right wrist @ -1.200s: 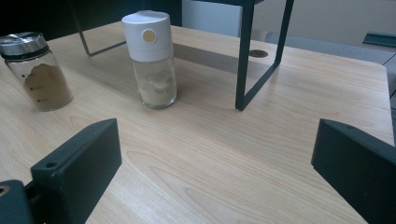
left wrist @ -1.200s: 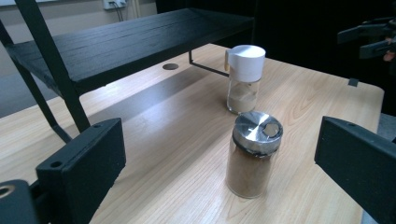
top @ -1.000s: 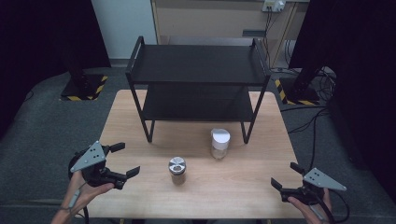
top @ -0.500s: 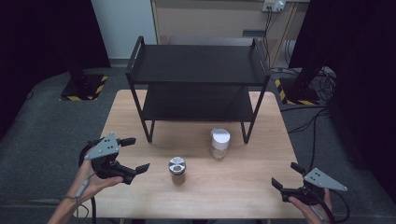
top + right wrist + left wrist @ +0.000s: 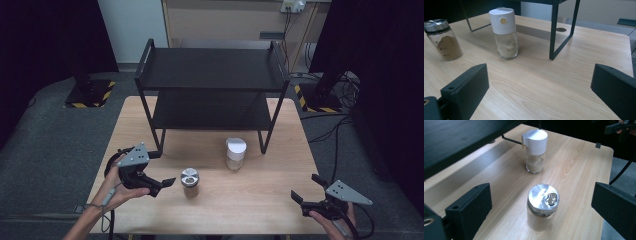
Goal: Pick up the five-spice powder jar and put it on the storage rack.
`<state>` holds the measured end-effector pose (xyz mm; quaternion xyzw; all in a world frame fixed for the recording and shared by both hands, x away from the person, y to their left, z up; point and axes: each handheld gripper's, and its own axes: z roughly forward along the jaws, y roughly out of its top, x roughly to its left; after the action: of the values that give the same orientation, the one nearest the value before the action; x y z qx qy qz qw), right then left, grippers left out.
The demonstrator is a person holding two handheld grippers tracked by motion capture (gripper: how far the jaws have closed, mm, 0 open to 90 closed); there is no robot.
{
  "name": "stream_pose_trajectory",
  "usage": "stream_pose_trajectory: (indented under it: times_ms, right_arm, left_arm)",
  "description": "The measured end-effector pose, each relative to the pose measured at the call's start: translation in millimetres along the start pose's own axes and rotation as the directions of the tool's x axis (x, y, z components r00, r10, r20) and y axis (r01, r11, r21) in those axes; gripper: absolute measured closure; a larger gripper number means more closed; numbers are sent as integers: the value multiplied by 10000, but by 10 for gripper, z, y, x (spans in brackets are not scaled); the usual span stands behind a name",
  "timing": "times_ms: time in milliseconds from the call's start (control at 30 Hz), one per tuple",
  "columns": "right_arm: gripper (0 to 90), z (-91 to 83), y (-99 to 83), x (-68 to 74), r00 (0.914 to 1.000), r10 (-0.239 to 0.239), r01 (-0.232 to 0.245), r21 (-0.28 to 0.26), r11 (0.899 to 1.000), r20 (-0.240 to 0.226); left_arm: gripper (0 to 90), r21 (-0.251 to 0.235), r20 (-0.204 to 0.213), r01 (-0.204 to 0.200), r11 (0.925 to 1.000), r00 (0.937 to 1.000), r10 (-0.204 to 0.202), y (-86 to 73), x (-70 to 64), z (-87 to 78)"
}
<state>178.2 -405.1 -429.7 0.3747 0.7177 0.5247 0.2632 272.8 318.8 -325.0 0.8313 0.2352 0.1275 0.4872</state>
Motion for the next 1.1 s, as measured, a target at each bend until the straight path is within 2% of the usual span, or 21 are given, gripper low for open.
stream_pose_trajectory:
  times_ms: [267,433,733,867,967,1100]
  right_arm:
    - [21,-2,-2,-1,10000,-3,3,-27,10000,-41]
    - [21,0,-1,-1,10000,-11,10,-25,10000,-53]
    - [21,-6,-7,-6,10000,39,-39,-56,10000,-71]
    - [21,-3,-5,-4,10000,19,-19,-39,10000,-62]
    - [21,-7,-6,-4,10000,14,-14,-49,10000,-47]
    - [21,-9,-8,-5,10000,35,-35,-50,10000,-50]
  left_arm:
    - [30,478,303,152,9987,9994,-167,21,42,224]
    - [31,721,355,78,9974,9993,-103,35,47,336]
    - [38,846,532,200,9962,9983,-245,-30,72,541]
    - [49,1020,517,22,9948,9986,-76,-40,57,642]
    - [60,1062,638,89,9943,9978,-157,-56,83,714]
    - [79,1045,737,-67,9945,9973,-10,-82,102,800]
